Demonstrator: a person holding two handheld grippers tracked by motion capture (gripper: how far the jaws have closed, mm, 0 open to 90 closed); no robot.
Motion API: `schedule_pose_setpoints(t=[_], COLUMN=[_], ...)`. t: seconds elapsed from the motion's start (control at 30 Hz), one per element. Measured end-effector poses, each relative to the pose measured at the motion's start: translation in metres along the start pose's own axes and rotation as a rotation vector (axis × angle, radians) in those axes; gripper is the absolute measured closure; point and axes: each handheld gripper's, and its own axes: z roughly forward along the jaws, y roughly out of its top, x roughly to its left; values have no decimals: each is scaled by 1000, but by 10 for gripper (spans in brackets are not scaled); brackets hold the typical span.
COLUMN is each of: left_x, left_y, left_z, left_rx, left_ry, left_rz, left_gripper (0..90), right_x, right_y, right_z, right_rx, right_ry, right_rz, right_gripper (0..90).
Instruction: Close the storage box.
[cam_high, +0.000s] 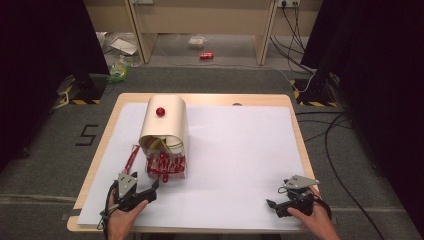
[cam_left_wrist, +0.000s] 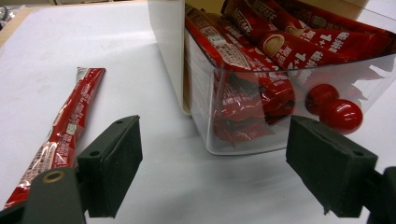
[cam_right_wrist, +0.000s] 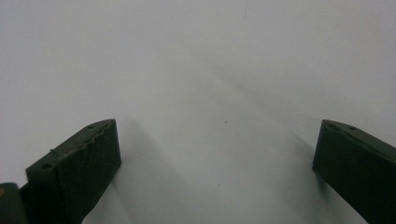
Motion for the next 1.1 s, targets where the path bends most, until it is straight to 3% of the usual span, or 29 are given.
schedule_pose_setpoints(t=[1.1], left_x=[7], left_y=[10], left_z=[19], left_rx=[4], left_ry=[2], left_rz=[-15], left_gripper=[175], right_x=[0], right_y=[0], right_z=[0], right_rx=[0], right_ry=[1], right_rz=[0], right_gripper=[12])
